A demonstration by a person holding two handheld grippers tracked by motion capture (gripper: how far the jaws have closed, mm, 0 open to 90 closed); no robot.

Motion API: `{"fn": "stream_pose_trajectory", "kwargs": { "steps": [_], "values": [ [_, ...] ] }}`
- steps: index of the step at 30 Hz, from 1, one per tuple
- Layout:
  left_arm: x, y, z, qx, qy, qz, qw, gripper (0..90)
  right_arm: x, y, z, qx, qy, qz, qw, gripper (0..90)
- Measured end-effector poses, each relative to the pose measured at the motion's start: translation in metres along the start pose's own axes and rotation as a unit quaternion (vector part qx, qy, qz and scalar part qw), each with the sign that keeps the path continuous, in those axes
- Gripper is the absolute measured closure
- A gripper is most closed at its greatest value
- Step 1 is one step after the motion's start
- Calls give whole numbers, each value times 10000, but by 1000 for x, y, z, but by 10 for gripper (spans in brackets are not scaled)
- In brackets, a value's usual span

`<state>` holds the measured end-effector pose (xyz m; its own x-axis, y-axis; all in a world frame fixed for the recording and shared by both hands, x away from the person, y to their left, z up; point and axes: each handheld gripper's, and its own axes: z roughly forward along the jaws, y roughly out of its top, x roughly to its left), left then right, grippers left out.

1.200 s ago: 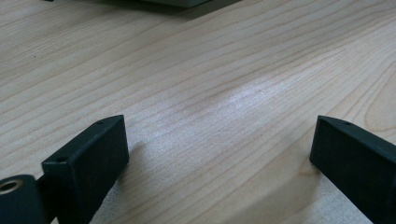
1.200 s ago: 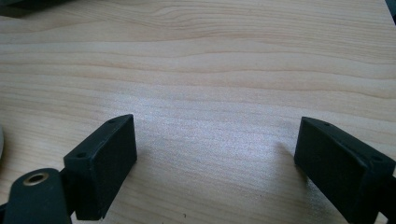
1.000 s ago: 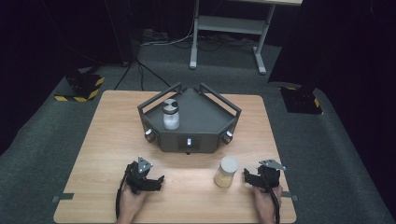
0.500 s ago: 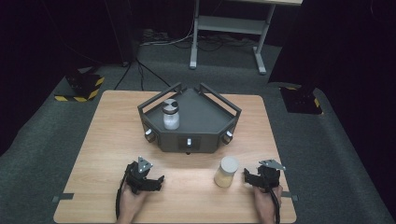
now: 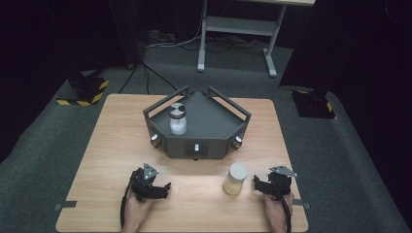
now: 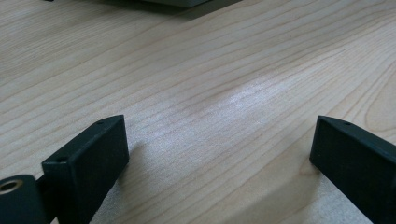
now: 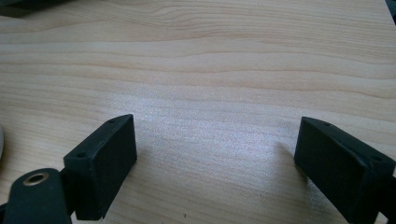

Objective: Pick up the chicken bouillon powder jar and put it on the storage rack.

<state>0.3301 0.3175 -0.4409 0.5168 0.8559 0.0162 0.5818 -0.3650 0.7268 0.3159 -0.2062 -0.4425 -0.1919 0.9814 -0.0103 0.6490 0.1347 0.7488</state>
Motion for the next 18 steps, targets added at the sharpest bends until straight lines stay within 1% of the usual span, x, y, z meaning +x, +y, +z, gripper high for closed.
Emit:
{"fn": "stream_pose_trajectory", "kwargs": {
  "steps": [18],
  "values": [
    [0, 0, 0, -9, 4, -12, 10000, 51, 0, 0, 0, 4, 3, 3, 10000, 124]
  ]
}}
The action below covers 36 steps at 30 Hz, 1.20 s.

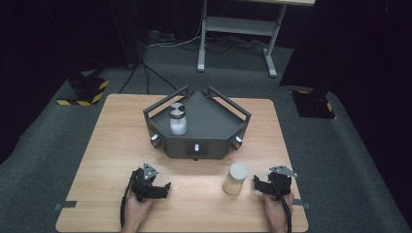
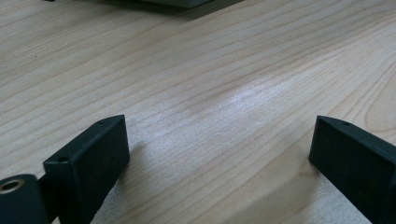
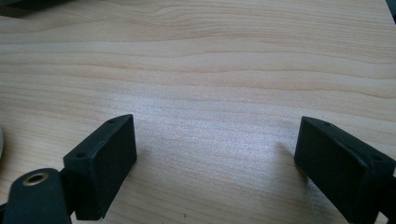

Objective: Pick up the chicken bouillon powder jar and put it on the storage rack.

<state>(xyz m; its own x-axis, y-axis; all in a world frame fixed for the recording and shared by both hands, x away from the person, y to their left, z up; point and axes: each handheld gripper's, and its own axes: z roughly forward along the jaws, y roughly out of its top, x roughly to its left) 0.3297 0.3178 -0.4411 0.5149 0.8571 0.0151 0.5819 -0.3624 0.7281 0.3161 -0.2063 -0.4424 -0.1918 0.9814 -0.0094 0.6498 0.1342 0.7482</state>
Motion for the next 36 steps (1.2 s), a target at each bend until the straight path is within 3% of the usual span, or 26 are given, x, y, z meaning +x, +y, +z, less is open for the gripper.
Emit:
{"fn": "stream_pose_trajectory", "kwargs": {
  "steps": [36],
  "values": [
    [1, 0, 0, -7, -11, 2, 10000, 52, 3, 2, 1, 70, -105, 111, 9999, 74]
  ]
}}
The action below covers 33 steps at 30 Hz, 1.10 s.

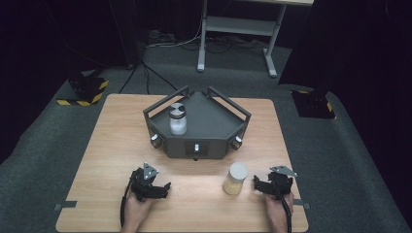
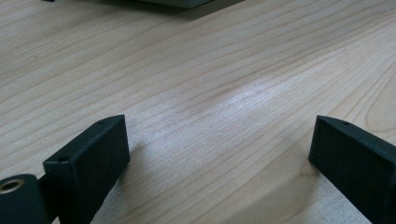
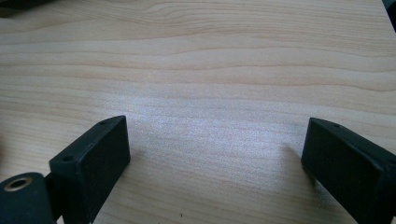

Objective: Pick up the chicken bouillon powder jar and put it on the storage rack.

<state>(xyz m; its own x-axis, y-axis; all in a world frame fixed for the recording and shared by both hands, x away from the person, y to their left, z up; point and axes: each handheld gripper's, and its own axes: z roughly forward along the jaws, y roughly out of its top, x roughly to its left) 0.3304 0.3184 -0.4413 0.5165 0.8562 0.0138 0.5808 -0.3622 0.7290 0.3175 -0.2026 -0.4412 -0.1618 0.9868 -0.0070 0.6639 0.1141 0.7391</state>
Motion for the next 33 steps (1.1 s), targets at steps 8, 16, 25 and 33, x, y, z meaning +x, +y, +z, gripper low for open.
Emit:
{"fn": "stream_pose_trajectory", "kwargs": {
  "steps": [8, 16, 25, 33],
  "values": [
    [0, 0, 0, -3, 1, -2, 10000, 53, -1, 0, -1, 7, 15, -15, 10000, 71],
    [0, 0, 0, -1, 5, -1, 10000, 53, -8, -5, -6, 28, 133, -81, 9999, 41],
    [0, 0, 0, -4, 4, -1, 10000, 53, -19, -18, -17, -72, 292, -73, 9995, 40],
    [0, 0, 0, -4, 4, -1, 10000, 53, -19, -23, -27, -118, 400, -262, 9988, 41]
  ]
}}
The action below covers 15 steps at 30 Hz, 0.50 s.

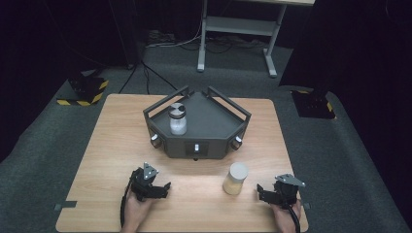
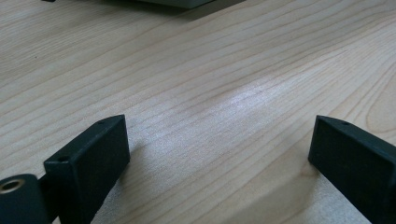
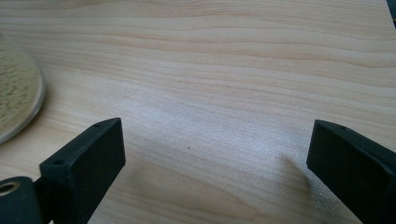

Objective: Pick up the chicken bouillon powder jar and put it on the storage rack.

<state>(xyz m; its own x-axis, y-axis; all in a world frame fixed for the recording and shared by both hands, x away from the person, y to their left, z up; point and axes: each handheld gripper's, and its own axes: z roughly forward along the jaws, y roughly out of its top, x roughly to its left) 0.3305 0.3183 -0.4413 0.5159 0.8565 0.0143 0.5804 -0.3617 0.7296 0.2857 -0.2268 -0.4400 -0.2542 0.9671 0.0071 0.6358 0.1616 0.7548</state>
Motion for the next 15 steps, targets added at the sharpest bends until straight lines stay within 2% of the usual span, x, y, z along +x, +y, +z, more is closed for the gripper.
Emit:
{"fn": "stream_pose_trajectory", "kwargs": {
  "steps": [4, 10, 15],
  "values": [
    [0, 0, 0, -1, 0, 0, 10000, 53, 2, -1, -5, -18, 121, -80, 9999, 41],
    [0, 0, 0, 0, -3, -2, 10000, 53, 4, -5, -10, -86, 434, -223, 9988, 41],
    [0, 0, 0, 0, -2, -1, 10000, 53, 5, -7, -12, -132, 576, -290, 9978, 41]
  ]
}}
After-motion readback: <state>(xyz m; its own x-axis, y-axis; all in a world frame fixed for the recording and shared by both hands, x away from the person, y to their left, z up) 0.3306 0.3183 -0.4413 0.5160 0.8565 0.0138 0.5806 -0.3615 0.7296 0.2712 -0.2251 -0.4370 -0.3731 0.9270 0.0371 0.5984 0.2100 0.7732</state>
